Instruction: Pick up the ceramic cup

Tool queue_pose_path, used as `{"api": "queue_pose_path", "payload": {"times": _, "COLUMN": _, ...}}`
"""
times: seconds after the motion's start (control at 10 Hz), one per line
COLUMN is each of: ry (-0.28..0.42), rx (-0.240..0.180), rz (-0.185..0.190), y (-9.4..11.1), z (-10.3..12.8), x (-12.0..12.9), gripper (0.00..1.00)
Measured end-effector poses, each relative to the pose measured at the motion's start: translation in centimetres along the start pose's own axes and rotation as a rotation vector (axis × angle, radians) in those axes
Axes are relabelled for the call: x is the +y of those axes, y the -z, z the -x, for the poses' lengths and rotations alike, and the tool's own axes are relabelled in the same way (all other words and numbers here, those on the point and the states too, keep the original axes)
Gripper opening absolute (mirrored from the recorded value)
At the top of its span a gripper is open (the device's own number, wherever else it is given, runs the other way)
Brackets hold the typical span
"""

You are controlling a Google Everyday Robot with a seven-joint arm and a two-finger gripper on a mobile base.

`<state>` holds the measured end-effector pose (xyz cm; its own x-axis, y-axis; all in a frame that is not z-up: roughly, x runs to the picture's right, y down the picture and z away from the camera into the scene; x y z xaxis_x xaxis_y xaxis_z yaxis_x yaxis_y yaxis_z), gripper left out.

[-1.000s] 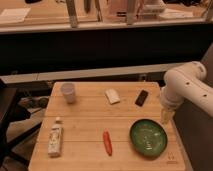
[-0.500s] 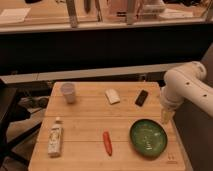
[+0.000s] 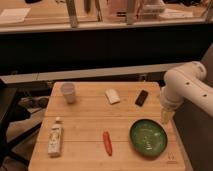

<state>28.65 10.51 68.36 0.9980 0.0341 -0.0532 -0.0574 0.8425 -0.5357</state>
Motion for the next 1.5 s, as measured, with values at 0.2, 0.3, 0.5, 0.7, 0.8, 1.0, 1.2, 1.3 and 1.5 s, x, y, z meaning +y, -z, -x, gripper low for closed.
{"api": "queue_pose_path", "payload": {"times": 0.2, "ry": 0.0, "rx": 0.0, "rz": 0.0, "y": 0.0, "z": 0.0, "x": 0.0, "gripper": 0.8}}
{"api": "queue_pose_path", "payload": {"times": 0.3, "ry": 0.0, "rx": 0.0, "rz": 0.0, "y": 0.0, "z": 0.0, "x": 0.0, "gripper": 0.8}}
{"api": "queue_pose_path", "payload": {"times": 0.5, "ry": 0.0, "rx": 0.0, "rz": 0.0, "y": 0.0, "z": 0.0, "x": 0.0, "gripper": 0.8}}
{"api": "queue_pose_path", "payload": {"times": 0.7, "ry": 0.0, "rx": 0.0, "rz": 0.0, "y": 0.0, "z": 0.0, "x": 0.0, "gripper": 0.8}}
{"api": "queue_pose_path", "payload": {"times": 0.8, "ry": 0.0, "rx": 0.0, "rz": 0.0, "y": 0.0, "z": 0.0, "x": 0.0, "gripper": 0.8}}
{"api": "queue_pose_path", "payload": {"times": 1.0, "ry": 0.001, "rx": 0.002, "rz": -0.001, "y": 0.0, "z": 0.0, "x": 0.0, "gripper": 0.8}}
{"api": "queue_pose_path", "payload": {"times": 1.2, "ry": 0.042, "rx": 0.032, "rz": -0.026, "y": 0.7, "z": 2.0, "x": -1.4, "gripper": 0.8}}
{"api": "queue_pose_path", "payload": {"times": 1.3, "ry": 0.058, "rx": 0.041, "rz": -0.037, "y": 1.0, "z": 3.2, "x": -1.9, "gripper": 0.8}}
{"api": "queue_pose_path", "payload": {"times": 1.5, "ry": 0.094, "rx": 0.064, "rz": -0.056, "y": 1.6, "z": 5.6, "x": -2.9, "gripper": 0.8}}
